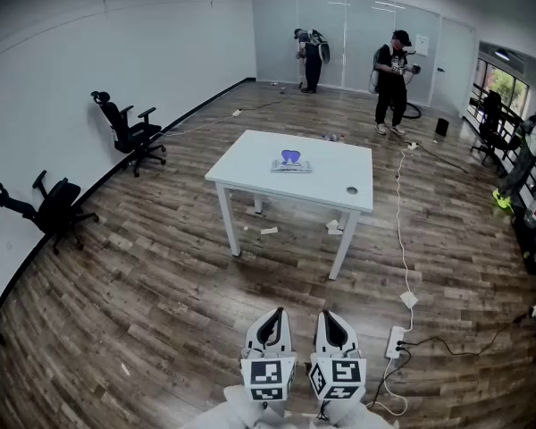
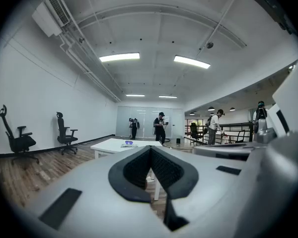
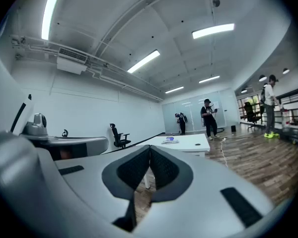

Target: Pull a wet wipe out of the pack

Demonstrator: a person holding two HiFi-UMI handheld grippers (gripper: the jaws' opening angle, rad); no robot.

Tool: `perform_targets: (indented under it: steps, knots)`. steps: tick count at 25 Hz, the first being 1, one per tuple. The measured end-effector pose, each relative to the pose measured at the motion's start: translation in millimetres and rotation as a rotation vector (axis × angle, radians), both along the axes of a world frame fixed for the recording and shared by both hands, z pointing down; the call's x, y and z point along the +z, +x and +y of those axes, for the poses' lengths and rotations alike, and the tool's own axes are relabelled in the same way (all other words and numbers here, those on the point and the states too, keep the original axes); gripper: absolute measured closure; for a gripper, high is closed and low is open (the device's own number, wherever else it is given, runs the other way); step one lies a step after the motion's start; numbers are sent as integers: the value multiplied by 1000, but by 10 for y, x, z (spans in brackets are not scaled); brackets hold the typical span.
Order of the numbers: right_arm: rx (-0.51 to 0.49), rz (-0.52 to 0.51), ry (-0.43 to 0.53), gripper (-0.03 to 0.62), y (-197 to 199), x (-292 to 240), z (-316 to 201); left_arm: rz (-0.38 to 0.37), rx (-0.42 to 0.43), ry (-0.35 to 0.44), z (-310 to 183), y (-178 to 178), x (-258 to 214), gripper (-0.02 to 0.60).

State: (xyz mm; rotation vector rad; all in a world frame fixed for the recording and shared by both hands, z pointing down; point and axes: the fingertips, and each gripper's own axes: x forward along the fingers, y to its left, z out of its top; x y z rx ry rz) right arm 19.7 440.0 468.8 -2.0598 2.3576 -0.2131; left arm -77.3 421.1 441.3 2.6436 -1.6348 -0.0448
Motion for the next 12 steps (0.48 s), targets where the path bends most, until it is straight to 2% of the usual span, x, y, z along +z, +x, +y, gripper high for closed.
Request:
perform_targets:
  steps: [12]
  knots:
    - [8,11,-17,585,261,59,-257,69,-18,-29,-317,135,18,581]
